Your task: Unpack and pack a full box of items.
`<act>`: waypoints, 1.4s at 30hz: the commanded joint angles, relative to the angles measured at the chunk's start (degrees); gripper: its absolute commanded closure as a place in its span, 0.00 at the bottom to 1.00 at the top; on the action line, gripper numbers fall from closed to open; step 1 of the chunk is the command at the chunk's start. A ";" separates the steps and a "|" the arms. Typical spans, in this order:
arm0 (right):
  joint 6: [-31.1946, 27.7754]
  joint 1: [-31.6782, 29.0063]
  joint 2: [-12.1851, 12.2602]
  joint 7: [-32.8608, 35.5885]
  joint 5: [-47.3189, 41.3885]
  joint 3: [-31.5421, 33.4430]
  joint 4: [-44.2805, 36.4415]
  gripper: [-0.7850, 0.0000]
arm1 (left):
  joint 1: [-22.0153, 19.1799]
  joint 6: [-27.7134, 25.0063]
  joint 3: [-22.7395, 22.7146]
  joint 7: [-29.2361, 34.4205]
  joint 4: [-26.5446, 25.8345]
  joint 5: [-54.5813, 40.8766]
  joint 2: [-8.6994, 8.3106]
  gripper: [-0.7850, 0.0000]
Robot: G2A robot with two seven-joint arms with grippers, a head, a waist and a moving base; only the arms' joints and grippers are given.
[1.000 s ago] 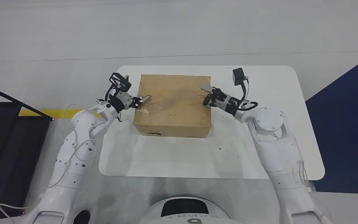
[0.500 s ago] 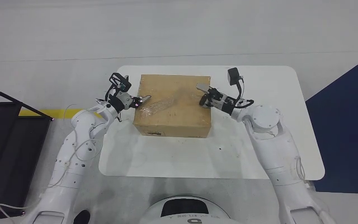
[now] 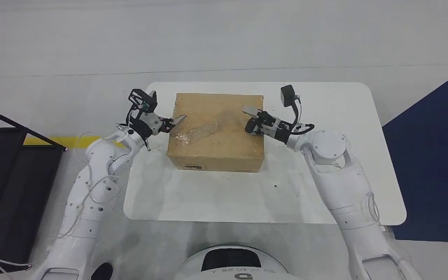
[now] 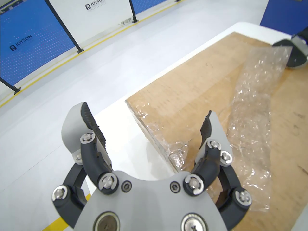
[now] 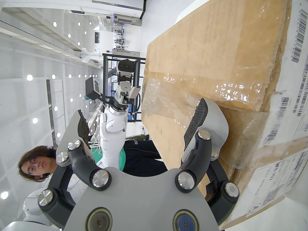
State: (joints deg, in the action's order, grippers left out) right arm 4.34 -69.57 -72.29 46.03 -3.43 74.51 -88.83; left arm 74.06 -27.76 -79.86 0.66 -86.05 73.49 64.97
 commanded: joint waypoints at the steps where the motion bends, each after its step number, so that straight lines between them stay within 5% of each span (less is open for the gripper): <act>1: 0.00 0.00 0.00 0.00 0.00 0.00 0.00 0.00 | 1.57 -0.91 -1.95 -0.57 -1.58 -2.75 -0.23 0.00; 10: 0.00 0.00 0.00 0.00 0.00 0.00 0.00 0.00 | 7.83 -15.15 -7.92 2.02 -7.29 -4.28 -2.06 0.00; 19: 0.00 0.00 0.00 0.00 0.00 0.00 0.00 0.00 | 11.22 -17.57 -6.40 -5.44 -9.64 10.19 -2.88 0.00; 31: 0.00 0.00 0.00 0.00 0.00 0.00 0.00 0.00 | 8.72 -10.14 -1.45 -2.70 -7.51 18.59 -2.68 0.00; 42: 0.00 0.00 0.00 0.00 0.00 0.00 0.00 0.00 | 8.17 -5.46 -2.17 -1.44 -6.62 17.05 -2.67 0.00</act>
State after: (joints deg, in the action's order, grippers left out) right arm 4.35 -69.57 -72.29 46.03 -3.43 74.51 -88.83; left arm 82.20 -33.43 -81.97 -0.87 -92.58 90.72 62.31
